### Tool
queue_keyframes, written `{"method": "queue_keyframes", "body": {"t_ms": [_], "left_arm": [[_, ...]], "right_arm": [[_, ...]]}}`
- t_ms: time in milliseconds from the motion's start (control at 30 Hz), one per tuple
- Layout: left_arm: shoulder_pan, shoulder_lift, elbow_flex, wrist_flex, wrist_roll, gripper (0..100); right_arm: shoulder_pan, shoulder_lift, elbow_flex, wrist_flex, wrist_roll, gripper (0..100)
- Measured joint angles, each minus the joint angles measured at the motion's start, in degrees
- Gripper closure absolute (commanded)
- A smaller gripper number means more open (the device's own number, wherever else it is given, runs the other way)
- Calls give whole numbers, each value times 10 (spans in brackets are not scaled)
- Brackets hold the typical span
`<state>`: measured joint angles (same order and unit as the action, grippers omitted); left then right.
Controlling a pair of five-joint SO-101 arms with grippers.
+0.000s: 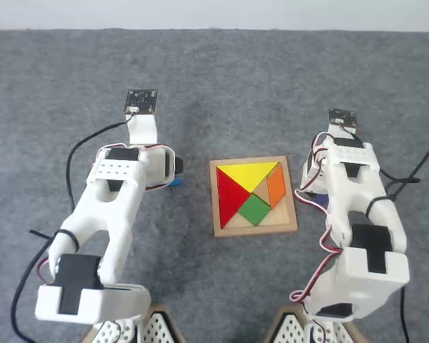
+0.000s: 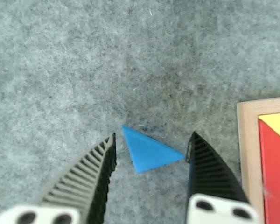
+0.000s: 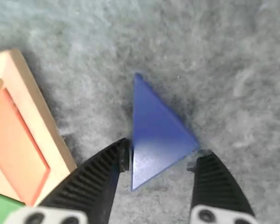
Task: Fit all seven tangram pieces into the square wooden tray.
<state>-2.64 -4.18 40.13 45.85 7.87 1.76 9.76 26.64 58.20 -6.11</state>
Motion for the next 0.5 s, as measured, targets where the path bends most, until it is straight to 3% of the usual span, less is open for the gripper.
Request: {"method": "queue_keyframes", "body": {"t_ms": [500], "left_arm": [[0,0,0,0,0,766]], "right_arm": [[-6,-134,-13,104,-33,905]]}}
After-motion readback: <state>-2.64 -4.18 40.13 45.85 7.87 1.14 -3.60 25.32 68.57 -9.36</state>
